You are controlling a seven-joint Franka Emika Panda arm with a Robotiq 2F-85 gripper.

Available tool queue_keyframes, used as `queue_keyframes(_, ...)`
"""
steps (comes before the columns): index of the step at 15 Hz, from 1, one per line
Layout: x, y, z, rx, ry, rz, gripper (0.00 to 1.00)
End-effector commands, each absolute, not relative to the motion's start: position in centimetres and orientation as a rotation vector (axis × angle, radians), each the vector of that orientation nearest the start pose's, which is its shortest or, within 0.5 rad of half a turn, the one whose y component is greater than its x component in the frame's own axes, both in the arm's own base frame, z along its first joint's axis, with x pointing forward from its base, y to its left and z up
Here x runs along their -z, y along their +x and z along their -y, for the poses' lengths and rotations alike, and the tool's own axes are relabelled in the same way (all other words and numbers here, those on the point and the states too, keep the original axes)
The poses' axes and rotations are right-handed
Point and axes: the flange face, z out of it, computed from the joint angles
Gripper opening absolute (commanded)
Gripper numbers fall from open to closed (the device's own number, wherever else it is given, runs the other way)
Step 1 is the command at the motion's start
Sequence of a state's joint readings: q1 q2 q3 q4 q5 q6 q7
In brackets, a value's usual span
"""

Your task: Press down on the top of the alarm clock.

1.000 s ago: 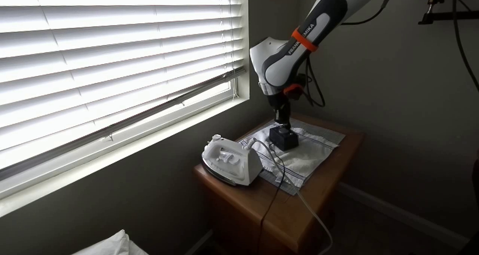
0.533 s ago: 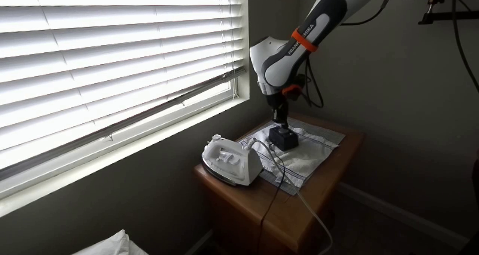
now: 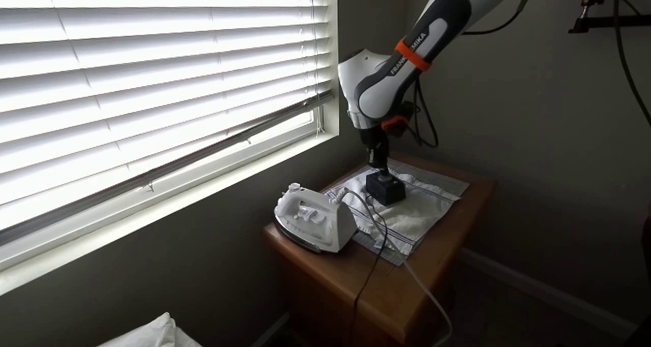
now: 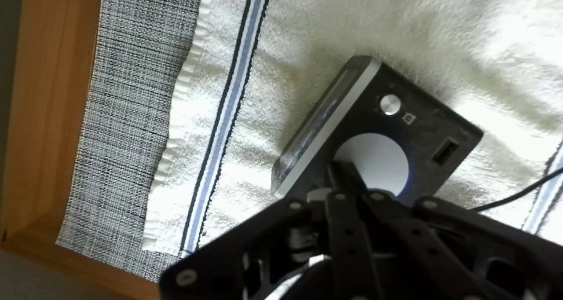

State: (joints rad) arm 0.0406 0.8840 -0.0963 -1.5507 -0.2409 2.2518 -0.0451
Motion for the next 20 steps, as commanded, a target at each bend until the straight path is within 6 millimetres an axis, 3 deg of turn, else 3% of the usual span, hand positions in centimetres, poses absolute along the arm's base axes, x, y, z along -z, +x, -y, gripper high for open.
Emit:
queue_keyframes(1, -10.9, 67.9, 4.0, -0.305, -3.359, 0.309, 0.0)
queue_keyframes(7, -12.9, 68.0, 5.1, -0.238, -3.361, 0.277, 0.0)
queue_keyframes(12, -16.3, 67.7, 6.2, -0.186, -3.336, 0.251, 0.0)
queue_keyframes(14, -17.8, 66.9, 6.5, -0.158, -3.299, 0.335, 0.0)
queue_keyframes(15, -18.6, 66.3, 6.6, -0.149, -3.279, 0.39, 0.22)
queue_keyframes(20, -22.6, 62.9, 7.6, -0.114, -3.123, 0.556, 0.53)
